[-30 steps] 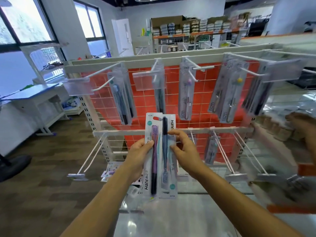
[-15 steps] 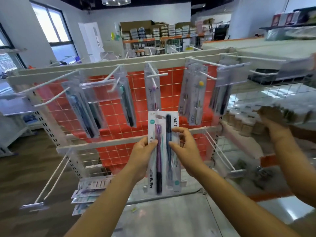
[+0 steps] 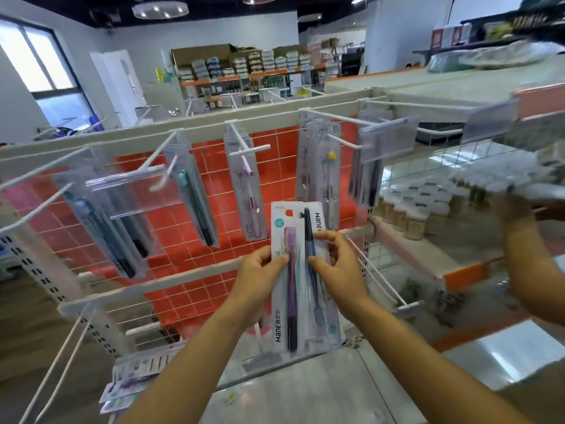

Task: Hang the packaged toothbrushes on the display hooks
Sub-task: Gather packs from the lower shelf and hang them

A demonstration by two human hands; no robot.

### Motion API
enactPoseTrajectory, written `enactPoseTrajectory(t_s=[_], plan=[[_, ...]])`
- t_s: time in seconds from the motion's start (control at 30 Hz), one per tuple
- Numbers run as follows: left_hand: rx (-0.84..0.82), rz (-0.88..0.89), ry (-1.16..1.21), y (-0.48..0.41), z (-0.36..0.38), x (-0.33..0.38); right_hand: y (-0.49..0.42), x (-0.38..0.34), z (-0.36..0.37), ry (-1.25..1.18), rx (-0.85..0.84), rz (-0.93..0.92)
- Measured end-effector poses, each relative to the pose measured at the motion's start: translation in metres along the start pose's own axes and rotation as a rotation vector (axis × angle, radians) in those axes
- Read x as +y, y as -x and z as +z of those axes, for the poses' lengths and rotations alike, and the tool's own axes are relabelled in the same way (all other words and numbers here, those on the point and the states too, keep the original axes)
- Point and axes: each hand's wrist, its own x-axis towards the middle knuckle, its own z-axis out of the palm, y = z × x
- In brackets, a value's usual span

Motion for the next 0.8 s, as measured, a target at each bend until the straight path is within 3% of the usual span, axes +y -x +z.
enactPoseTrajectory(t_s=[0.27,0.8], plan=[[-0.024,0.178,-0.172,-0.02,0.059,0.009,-0.031,-0.001,-0.053,0.0,0.032,-0.077],[-0.008,0.272,-0.136,-0.046,0.185,0.026,-0.082,-0.001,-0.181,0.012,0.004,-0.128]])
